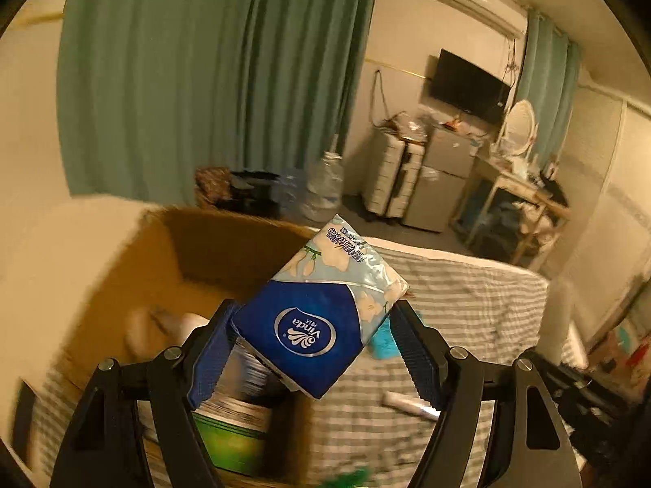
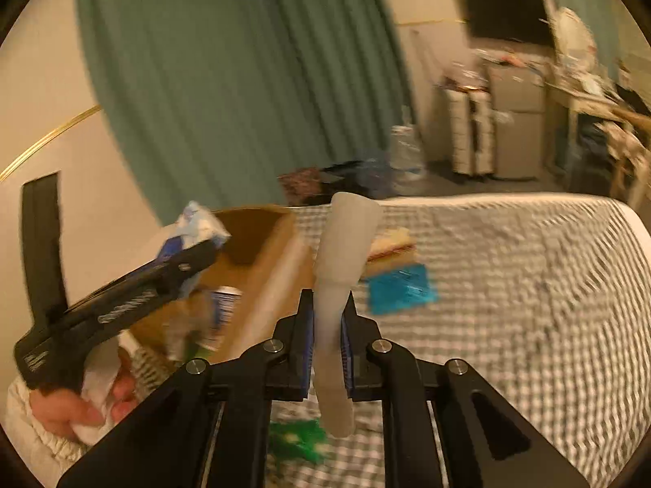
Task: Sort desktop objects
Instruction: 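Carry the tissue pack in the left gripper and drop it into the box, then move the left gripper back to the pile and grasp the teal blister pack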
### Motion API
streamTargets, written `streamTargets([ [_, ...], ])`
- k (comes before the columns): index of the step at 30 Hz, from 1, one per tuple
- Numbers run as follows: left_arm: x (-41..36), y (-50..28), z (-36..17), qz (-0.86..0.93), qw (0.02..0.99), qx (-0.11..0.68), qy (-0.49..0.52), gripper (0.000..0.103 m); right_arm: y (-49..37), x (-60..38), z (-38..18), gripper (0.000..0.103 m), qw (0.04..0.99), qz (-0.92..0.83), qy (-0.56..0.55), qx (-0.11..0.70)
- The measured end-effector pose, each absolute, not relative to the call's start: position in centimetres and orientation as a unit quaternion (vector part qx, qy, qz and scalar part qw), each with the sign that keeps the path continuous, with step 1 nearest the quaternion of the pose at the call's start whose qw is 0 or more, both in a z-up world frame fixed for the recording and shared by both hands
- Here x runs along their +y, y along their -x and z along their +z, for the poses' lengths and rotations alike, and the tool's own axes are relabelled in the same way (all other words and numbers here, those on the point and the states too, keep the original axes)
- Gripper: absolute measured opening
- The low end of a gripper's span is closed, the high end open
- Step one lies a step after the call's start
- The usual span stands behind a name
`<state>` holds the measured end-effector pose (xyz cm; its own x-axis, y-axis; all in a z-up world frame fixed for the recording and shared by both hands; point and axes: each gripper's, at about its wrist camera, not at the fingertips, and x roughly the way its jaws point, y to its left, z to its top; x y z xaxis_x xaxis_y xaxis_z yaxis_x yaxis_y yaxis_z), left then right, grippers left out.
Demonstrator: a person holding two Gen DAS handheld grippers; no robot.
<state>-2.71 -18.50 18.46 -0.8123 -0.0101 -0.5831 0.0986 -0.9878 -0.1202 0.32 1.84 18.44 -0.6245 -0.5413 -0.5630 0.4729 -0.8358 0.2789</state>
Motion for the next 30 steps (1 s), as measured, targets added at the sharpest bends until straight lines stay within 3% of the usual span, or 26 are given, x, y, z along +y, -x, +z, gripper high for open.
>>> streamTargets([
  [4, -21.6, 3.4, 18.3, -0.948, 0.055, 0.039, -0.31, 0.078, 1.5, -3.7, 18.2, 0.014, 0.333, -0.875, -0.347, -0.053],
  [12, -28.5, 4.4, 15.3, -0.932, 0.089, 0.06, -0.347, 0.078, 5.4, -12.1, 16.1, 0.015, 0.366, -0.85, -0.378, -0.018],
  [14, -29.4, 4.5, 14.4, -0.927, 0.104, 0.057, -0.356, 0.084, 6.3, -12.8, 15.9, 0.031, 0.37, -0.844, -0.388, -0.013],
  [16, -29.6, 4.4, 14.2, -0.928, 0.131, 0.044, -0.346, 0.103, 6.5, -12.3, 16.6, 0.081, 0.359, -0.857, -0.37, -0.009],
  [17, -29.7, 4.0, 14.1, -0.93, 0.132, 0.04, -0.34, 0.103, 6.6, -11.8, 17.1, 0.084, 0.355, -0.863, -0.358, -0.01],
  [22, -29.0, 3.3, 14.2, -0.93, 0.128, 0.042, -0.342, 0.103, 6.4, -8.2, 19.2, 0.084, 0.327, -0.881, -0.34, -0.033],
  [30, -22.3, -1.1, 16.1, -0.941, 0.035, 0.057, -0.333, 0.103, 3.7, 1.8, 19.7, 0.085, 0.251, -0.914, -0.316, -0.044],
])
